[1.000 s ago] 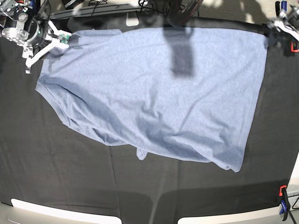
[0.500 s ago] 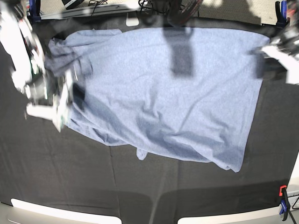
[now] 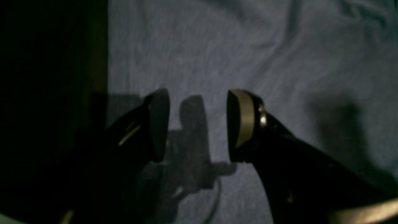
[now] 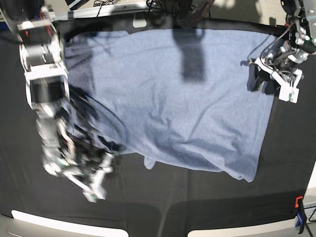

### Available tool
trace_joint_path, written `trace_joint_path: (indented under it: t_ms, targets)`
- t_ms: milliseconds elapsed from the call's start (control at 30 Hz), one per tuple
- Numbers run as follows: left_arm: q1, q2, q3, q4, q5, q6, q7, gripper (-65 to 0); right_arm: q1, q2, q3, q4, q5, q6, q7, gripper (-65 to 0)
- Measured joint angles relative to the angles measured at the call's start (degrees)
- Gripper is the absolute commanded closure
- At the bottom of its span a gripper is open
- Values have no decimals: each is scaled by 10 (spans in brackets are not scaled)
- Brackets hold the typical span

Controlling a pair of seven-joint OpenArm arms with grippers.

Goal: Layout the t-shirt on the table in an organized manner, then fold the t-shirt properly
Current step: 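Reach the right gripper down to the shirt hem and grasp it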

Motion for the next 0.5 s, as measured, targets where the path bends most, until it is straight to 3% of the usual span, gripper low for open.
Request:
trace_joint_path:
  t_ms: [100, 367, 500]
  targets:
    - [0, 1, 1, -25, 0, 0, 0, -277, 41, -21, -14, -90, 2, 48, 0, -270]
    - [0, 1, 1, -45, 0, 0, 0, -277, 64, -16, -116, -139, -36, 47, 3, -269]
    - [0, 1, 1, -45, 0, 0, 0, -277, 62, -20, -166, -144, -60, 25, 11, -269]
